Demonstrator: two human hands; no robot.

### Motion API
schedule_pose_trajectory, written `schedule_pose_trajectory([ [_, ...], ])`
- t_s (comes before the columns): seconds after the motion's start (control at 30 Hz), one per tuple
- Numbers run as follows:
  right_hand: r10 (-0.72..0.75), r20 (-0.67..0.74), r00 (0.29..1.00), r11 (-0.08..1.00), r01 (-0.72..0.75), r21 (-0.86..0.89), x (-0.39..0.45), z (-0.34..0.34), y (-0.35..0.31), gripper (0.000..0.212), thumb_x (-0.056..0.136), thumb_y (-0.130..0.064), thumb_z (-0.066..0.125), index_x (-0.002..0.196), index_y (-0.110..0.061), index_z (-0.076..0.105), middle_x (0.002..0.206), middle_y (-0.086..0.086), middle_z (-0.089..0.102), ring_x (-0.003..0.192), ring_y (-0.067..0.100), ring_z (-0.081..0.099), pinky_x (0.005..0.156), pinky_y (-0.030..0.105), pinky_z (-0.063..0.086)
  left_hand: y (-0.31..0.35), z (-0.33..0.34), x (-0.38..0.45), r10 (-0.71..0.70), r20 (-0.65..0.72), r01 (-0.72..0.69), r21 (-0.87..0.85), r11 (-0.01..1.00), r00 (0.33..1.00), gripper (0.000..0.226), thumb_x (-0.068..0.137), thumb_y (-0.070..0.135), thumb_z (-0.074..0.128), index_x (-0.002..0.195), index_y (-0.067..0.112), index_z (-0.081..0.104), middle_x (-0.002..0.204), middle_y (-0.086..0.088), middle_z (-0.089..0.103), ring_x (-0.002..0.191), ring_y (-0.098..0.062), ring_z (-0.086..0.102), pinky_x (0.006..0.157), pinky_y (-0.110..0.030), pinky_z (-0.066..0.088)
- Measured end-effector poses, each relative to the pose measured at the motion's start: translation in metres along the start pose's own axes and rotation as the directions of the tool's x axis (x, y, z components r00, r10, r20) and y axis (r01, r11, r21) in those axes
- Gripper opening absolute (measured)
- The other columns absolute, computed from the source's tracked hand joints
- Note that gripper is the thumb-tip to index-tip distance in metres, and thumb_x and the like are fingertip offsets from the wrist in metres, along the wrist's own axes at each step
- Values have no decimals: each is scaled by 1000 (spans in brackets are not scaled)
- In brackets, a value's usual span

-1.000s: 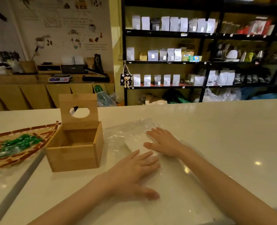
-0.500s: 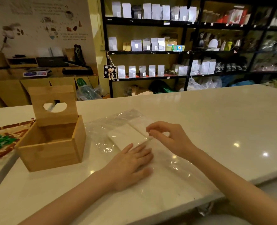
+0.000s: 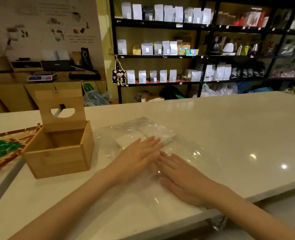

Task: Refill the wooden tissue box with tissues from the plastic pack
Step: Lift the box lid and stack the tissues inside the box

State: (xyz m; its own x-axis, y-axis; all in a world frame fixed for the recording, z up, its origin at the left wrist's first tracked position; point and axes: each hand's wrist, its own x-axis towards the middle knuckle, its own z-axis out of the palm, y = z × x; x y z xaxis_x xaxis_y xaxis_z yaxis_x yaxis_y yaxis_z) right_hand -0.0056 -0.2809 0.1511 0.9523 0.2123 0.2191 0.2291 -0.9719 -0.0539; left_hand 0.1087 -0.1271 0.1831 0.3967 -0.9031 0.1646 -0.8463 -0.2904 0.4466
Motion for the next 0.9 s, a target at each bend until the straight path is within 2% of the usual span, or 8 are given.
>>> schedule_pose_trajectory([
  [0.07, 43, 107, 993, 999, -45, 23, 20, 1, -2, 65, 92, -54, 10, 146, -23, -6, 147, -13, -17, 139, 4, -19, 117, 28, -10, -11, -12, 12, -189, -74, 190, 4, 982, 979, 48, 98, 34, 17, 144, 21, 23, 155, 7, 16, 139, 3, 6, 117, -28, 0],
  [0.2, 50, 100, 994, 997, -57, 60, 55, 2, -10, 91, 72, -63, -9, 147, -12, -1, 155, 1, -10, 143, 17, -13, 111, 31, -15, -40, -29, 29, -537, -183, 508, -181, 842, 824, 48, 99, 28, 20, 144, 12, 23, 155, -8, 20, 143, -22, 17, 116, -37, 12],
  [0.3, 123, 156, 980, 981, -144, 132, 64, 6, -15, 64, 96, -47, 18, 149, -16, 1, 159, 1, -5, 145, 11, -8, 110, 23, -16, -59, -23, 27, -506, -153, 489, -137, 861, 849, 58, 94, 50, 14, 142, 21, 31, 152, -4, 30, 140, -26, 26, 118, -41, 15],
  [0.47, 99, 97, 990, 995, -101, 21, 64, 21, -10, 79, 84, -58, 2, 147, -12, 15, 157, 7, 15, 145, 19, 11, 118, 47, 7, -73, -11, 27, -563, -113, 552, -115, 826, 819, 73, 86, 64, 5, 139, 27, 36, 150, -6, 35, 139, -30, 27, 117, -44, 14],
  [0.57, 105, 100, 989, 994, -105, -2, 55, 13, -13, 79, 87, -59, -7, 147, -12, 14, 158, 7, 13, 145, 16, 9, 116, 38, -6, -69, -7, 28, -560, -73, 550, -127, 826, 825, 60, 93, 52, 6, 143, 26, 28, 154, -6, 26, 142, -29, 20, 117, -40, 10],
  [0.67, 154, 156, 976, 981, -169, 91, 32, 0, -18, 57, 98, -44, 19, 149, -19, 9, 159, -2, 4, 145, 6, -1, 112, 29, -13, -62, -5, 25, -550, -92, 546, -74, 835, 830, 48, 99, 30, 11, 145, 18, 22, 155, -7, 22, 142, -25, 20, 116, -37, 10],
  [0.77, 179, 181, 967, 976, -197, 89, 2, -8, -23, 56, 99, -42, 23, 149, -20, 8, 159, -3, 3, 144, 5, -3, 117, 35, -11, -59, -3, 26, -556, -125, 554, -53, 831, 822, 46, 100, 16, 12, 146, 13, 12, 157, -8, 14, 143, -23, 16, 117, -40, 9],
  [0.9, 172, 176, 969, 982, -183, 45, -40, -13, -29, 61, 94, -48, 18, 149, -21, 9, 159, -4, 5, 144, 5, -3, 118, 41, -10, -59, -4, 25, -516, -89, 522, 62, 851, 852, 45, 100, 18, 14, 143, 13, 21, 154, -13, 20, 141, -27, 19, 117, -45, 12],
])
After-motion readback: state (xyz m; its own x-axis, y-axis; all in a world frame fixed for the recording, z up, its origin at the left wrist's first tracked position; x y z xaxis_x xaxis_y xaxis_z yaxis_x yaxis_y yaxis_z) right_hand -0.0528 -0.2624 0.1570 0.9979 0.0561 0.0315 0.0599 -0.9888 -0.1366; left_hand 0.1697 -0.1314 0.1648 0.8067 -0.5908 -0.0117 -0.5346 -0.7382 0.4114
